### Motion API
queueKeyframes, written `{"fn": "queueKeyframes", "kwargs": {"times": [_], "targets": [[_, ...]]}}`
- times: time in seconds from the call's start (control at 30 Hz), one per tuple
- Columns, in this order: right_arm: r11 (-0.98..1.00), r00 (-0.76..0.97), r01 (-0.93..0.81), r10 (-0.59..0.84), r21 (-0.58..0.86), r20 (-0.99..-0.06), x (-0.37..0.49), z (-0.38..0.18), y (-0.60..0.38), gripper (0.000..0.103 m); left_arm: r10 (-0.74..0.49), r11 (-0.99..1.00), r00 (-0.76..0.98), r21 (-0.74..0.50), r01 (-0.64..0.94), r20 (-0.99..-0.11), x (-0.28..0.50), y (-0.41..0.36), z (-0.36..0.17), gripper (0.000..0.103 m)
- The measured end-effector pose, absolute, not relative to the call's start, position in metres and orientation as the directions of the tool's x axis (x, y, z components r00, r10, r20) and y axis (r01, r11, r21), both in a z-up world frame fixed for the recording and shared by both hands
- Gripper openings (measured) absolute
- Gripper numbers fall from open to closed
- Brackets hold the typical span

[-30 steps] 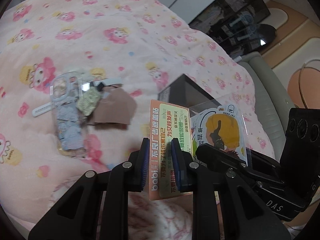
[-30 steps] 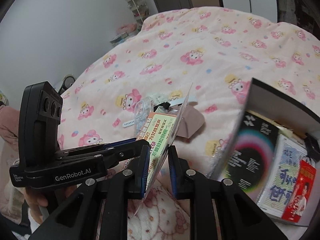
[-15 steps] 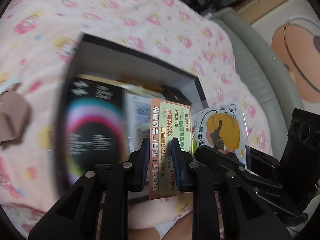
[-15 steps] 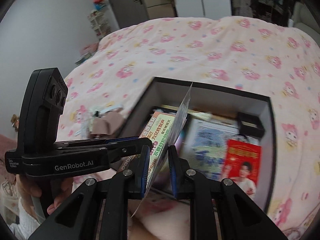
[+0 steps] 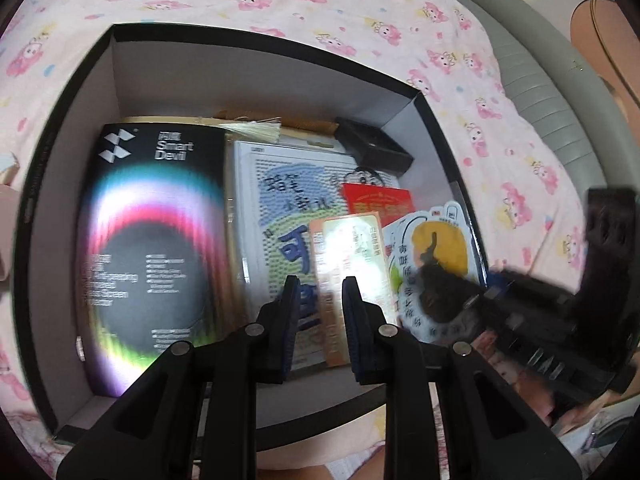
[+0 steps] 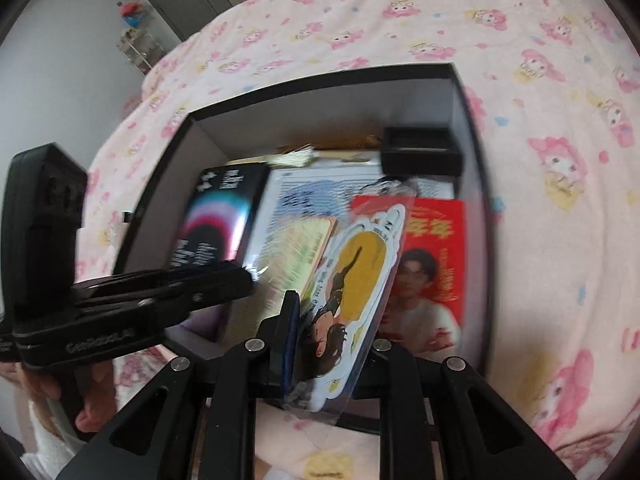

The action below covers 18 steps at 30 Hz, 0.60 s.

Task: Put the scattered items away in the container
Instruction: 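Carry the packaged card with the left gripper over the black box, then lower the card into the box and open the left gripper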

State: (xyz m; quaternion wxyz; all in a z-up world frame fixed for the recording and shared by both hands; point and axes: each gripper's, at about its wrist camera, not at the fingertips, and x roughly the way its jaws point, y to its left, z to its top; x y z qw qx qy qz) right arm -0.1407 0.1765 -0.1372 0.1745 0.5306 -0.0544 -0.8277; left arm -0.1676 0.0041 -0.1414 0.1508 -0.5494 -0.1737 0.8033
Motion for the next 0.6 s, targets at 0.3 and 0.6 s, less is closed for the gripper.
{"fn": "queueKeyframes", "kwargs": {"times": [0.3, 0.6], "targets": [[-0.942, -0.422, 0.22, -0.327, 0.254, -0.845, -0.146, -0.123, 0.197, 0.017, 0.485, -0.868, -0.309, -0.493, -0.058, -0.818, -0.174, 0.007, -0.154, 0.021], [-0.928, -0.368, 0.278, -0.343, 0.249, -0.865, -0.147, -0.136, 0.179, 0.017, 0.406, -0.911, -0.274, -0.412, -0.038, -0.872, -0.188, 0.025, -0.168, 0.021]]}}
